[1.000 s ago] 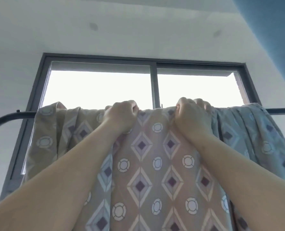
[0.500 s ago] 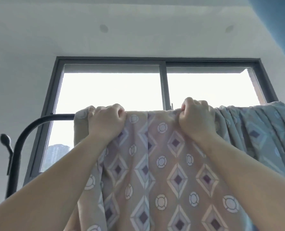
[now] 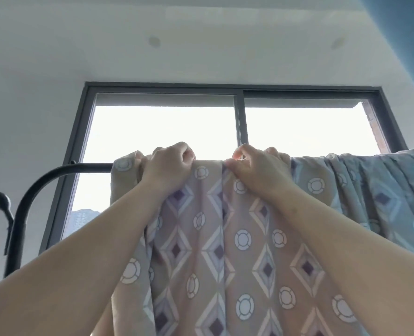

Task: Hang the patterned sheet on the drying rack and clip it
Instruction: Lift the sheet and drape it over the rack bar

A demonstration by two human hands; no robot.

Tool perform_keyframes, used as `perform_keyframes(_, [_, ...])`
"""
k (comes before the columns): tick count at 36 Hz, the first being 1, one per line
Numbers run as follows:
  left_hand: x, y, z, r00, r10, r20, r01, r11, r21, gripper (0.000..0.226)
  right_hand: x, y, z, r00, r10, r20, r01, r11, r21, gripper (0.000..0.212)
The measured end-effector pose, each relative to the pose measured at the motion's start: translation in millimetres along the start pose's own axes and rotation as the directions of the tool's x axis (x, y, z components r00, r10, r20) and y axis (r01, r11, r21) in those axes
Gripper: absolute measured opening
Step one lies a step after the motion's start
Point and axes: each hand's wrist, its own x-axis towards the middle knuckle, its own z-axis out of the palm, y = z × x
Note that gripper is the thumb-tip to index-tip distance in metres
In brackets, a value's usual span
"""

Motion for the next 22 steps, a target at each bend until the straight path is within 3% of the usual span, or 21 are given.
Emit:
perform_keyframes(2, [-3.2, 6.8, 4.2, 0.998, 0.046, 0.053, -0.045, 0.999, -0.019, 0.019, 0.1, 0.9, 1.3, 1.0, -0.015, 0.015, 0.015, 1.0, 0.027, 0.029])
perform_keyframes(7, [1.8, 11.0, 8.6, 0.998, 0.059, -0.012, -0.059, 0.998, -0.038, 0.016, 7.7, 0.2, 3.3, 0.997, -0.021, -0.07, 0.038, 0.97, 0.238, 0.014])
perform_keyframes(14, [3.7, 17.5, 10.4, 0.996, 0.078, -0.041, -0.079, 0.996, -0.038, 0.019, 8.8, 4.2, 6.8, 0.983, -0.004, -0.185, 0.037, 0.984, 0.174, 0.017])
perform_keyframes(22, [3.3, 16.8, 12.3, 0.997, 0.063, -0.036, -0.066, 0.993, -0.098, 0.02, 7.6, 11.3, 8.2, 0.975, 0.017, -0.221, 0.025, 0.983, 0.184, 0.018])
